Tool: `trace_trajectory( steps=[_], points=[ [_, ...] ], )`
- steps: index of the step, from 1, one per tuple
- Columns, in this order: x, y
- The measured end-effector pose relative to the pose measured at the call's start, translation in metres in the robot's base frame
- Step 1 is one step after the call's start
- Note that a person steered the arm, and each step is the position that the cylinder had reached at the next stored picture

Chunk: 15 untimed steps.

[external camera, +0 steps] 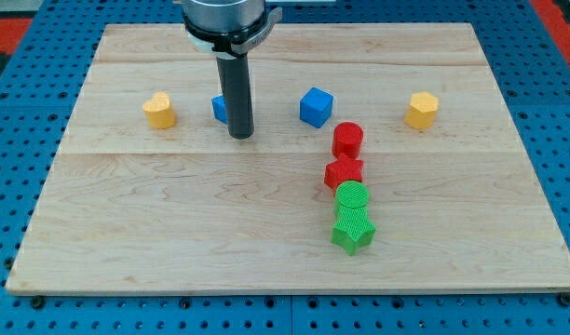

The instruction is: Form a diagonal line with red star and green blocks

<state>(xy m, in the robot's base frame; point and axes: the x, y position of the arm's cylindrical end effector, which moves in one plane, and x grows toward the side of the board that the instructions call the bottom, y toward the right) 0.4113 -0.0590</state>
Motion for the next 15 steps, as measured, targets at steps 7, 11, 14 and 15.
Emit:
trace_trajectory(
  steps=[7,11,14,15],
  points=[
    [0.102,0.085],
    [0.104,0.140],
    [0.138,0.173],
    [0.143,0.104]
  ],
)
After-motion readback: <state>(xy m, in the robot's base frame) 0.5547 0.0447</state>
